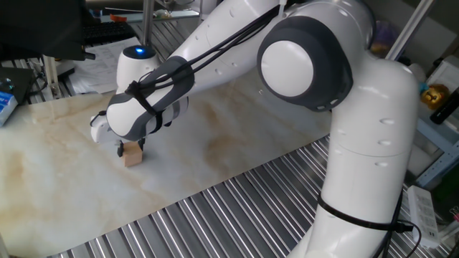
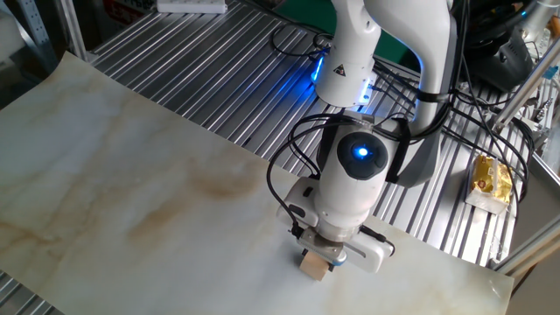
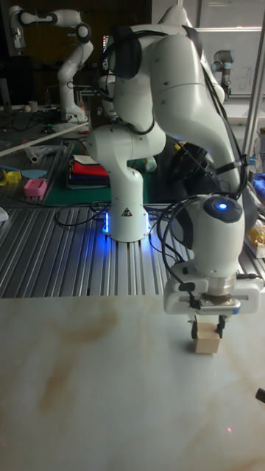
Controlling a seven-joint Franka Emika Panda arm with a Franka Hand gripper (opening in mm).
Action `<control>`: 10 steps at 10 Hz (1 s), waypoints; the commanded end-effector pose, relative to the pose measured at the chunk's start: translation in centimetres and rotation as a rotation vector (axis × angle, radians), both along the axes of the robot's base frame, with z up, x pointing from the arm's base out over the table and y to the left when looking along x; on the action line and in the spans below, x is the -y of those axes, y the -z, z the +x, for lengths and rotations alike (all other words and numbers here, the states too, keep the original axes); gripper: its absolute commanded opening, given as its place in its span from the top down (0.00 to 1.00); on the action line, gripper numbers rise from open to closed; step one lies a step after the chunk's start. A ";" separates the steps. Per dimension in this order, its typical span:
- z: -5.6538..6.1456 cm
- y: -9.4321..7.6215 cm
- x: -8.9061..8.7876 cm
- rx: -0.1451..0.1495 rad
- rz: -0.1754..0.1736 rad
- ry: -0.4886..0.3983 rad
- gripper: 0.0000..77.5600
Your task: Pick up the small block on the left and move it to the right
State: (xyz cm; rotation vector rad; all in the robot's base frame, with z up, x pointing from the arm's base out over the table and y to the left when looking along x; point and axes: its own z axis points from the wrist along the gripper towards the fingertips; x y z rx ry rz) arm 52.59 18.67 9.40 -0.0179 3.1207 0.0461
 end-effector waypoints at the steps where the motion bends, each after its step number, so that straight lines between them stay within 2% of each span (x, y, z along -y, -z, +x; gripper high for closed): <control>1: 0.2 0.2 0.0 0.005 0.003 0.002 0.98; 10: 0.1 0.2 -0.2 0.013 0.009 0.043 0.98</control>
